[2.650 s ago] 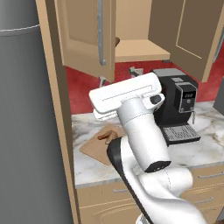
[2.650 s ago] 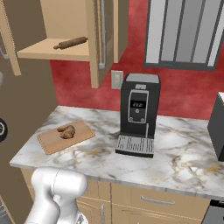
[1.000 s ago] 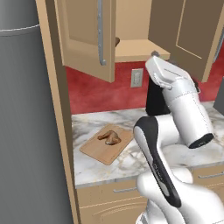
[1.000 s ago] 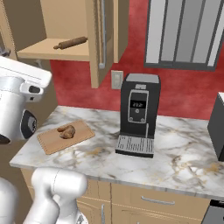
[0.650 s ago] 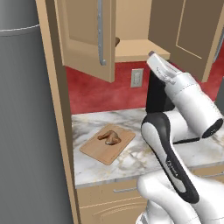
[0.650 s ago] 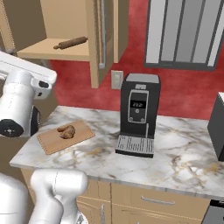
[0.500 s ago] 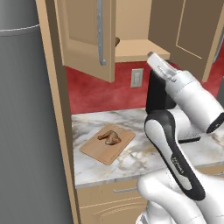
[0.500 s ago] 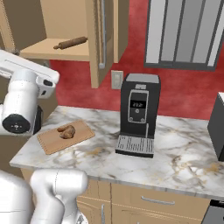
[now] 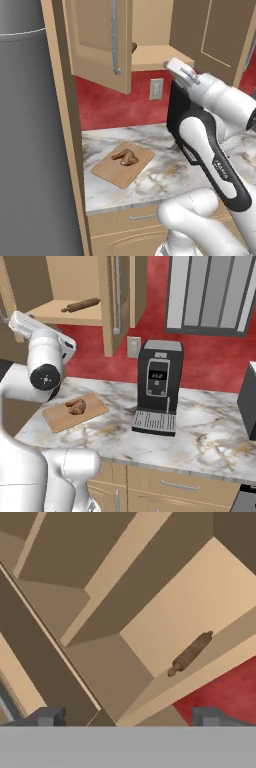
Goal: Open the cabinet, retrieve the rolling pin, and place it next to the meat on the cutting board to prepare for tenderizing.
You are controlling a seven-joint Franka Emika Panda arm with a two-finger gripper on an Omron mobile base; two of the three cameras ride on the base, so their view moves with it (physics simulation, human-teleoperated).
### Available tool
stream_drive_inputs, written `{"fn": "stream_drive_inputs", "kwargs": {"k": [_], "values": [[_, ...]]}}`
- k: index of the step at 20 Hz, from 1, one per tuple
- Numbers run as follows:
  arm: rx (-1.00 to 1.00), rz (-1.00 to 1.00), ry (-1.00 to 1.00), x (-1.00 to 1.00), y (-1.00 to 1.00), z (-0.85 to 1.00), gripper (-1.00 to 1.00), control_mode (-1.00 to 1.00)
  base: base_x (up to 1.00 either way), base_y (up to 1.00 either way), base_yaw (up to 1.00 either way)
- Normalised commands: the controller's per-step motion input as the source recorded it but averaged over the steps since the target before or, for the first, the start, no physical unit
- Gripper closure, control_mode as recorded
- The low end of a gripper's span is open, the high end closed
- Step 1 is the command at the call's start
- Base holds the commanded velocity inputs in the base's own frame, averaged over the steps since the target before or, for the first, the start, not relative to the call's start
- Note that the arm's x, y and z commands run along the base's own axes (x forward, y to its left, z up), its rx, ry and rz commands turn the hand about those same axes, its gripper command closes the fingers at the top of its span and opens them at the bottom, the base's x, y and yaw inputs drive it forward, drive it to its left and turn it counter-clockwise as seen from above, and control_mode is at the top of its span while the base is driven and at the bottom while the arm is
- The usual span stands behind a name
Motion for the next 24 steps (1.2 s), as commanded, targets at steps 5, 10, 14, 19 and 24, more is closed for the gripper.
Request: {"fn": "stream_drive_inputs", "kwargs": {"k": [5, 10, 14, 19, 24], "values": [[0.0, 0.18, 0.2, 0.37, 0.0, -0.12, -1.0, -1.0, 0.0, 0.0, 0.0], [0.0, 0.16, 0.16, 0.21, 0.23, -0.18, -1.0, -1.0, 0.0, 0.0, 0.0], [0.0, 0.11, 0.11, 0.08, 0.46, -0.27, -1.0, -1.0, 0.0, 0.0, 0.0], [0.0, 0.08, 0.11, 0.14, 0.45, -0.22, -1.0, -1.0, 0.0, 0.0, 0.0], [0.0, 0.07, 0.11, 0.19, 0.36, -0.14, -1.0, -1.0, 0.0, 0.0, 0.0]]}}
